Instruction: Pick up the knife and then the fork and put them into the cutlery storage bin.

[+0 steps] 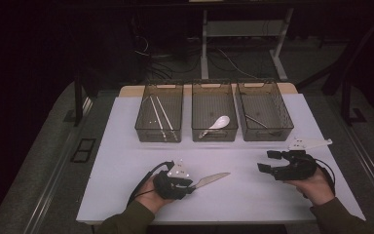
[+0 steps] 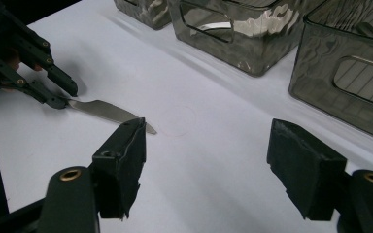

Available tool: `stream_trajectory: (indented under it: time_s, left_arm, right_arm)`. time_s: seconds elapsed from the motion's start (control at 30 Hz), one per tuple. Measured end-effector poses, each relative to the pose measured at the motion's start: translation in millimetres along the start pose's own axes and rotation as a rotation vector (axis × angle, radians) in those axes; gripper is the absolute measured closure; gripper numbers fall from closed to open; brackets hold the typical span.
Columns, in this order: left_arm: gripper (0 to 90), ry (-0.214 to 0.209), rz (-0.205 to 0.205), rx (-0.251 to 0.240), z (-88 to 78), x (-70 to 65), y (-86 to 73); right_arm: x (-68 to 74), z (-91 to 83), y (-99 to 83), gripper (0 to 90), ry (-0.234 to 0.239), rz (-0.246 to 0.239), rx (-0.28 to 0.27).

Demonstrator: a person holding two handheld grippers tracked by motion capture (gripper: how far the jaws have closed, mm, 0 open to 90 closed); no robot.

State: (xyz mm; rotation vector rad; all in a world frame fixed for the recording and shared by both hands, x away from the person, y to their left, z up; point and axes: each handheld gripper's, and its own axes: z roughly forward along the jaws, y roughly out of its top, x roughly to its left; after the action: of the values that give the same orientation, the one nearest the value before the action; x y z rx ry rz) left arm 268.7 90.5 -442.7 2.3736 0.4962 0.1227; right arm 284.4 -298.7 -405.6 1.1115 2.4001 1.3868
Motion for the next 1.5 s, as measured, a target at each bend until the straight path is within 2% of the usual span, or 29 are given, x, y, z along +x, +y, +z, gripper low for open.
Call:
stream_trajectory:
  time_s: [0.07, 0.17, 0.23, 0.3, 0.4, 0.5, 0.57, 0.63, 0.83, 0.97, 1.03, 1.17, 1.2, 1.23, 1.3, 1.5]
  left_arm:
    - [78.2, -0.016, 0.01, 0.003, 0.0, 0.4, 0.5]
    - [78.6, -0.032, 0.015, 0.004, -0.2, 2.8, 0.6]
    - [78.4, -0.027, 0.028, 0.007, -0.8, 2.9, 1.0]
    - [77.3, -0.033, 0.02, 0.007, -2.3, 3.3, -0.6]
    - [70.4, -0.037, 0.013, 0.019, -7.0, 6.5, -4.3]
    - [73.2, -0.038, -0.015, 0.009, -6.0, 7.9, -6.2]
    - [76.5, -0.022, -0.017, 0.011, -5.7, 6.4, -6.0]
    - [78.5, -0.034, -0.021, 0.011, -5.6, 8.4, -6.0]
    - [79.0, -0.057, -0.007, 0.018, -6.1, 11.8, -4.8]
    - [79.1, -0.054, 0.006, 0.018, -7.0, 10.9, -2.9]
    - [79.1, -0.047, 0.012, 0.002, -8.7, 10.5, -1.6]
    - [79.1, -0.044, 0.001, -0.047, -14.9, 11.2, 1.8]
    - [79.1, -0.042, -0.013, -0.061, -16.2, 10.3, 2.5]
    - [79.1, -0.045, -0.004, -0.07, -17.8, 11.7, 3.5]
    - [79.0, -0.044, -0.017, -0.093, -19.8, 11.4, 5.4]
    - [79.0, -0.053, -0.017, -0.145, -24.8, 10.9, 11.1]
  right_arm:
    - [0.2, 0.5, -0.5, 30.2, -0.001, 0.002, 0.003]
    - [0.2, 0.8, -0.7, 30.2, -0.001, 0.003, 0.004]
    - [0.3, 0.7, -0.9, 30.2, 0.0, 0.003, 0.006]
    - [0.3, 0.6, -0.9, 30.2, 0.001, 0.003, 0.005]
    - [0.0, 0.6, -1.0, 30.2, 0.002, 0.007, 0.007]
    - [-0.1, 1.4, -1.4, 30.2, 0.001, 0.006, 0.007]
    - [0.1, 2.1, -1.4, 30.2, 0.001, 0.007, 0.007]
    - [0.8, 2.3, -1.3, 30.2, 0.004, 0.003, 0.004]
    - [0.7, 2.8, -1.7, 30.2, 0.007, 0.007, 0.01]
    - [-0.2, 1.8, -1.6, 30.2, 0.005, 0.011, 0.005]
    - [-0.6, 1.3, -1.6, 30.2, 0.006, 0.014, 0.003]
    - [0.1, 2.0, -1.2, 30.2, 0.015, 0.014, 0.002]
    - [1.0, 2.5, -0.9, 30.2, 0.018, 0.012, 0.001]
    - [1.9, 3.1, -0.7, 30.0, 0.022, 0.012, 0.003]
    - [4.3, 4.6, 0.0, 29.7, 0.035, 0.013, 0.005]
    - [8.6, 8.1, 1.5, 29.7, 0.052, 0.001, 0.007]
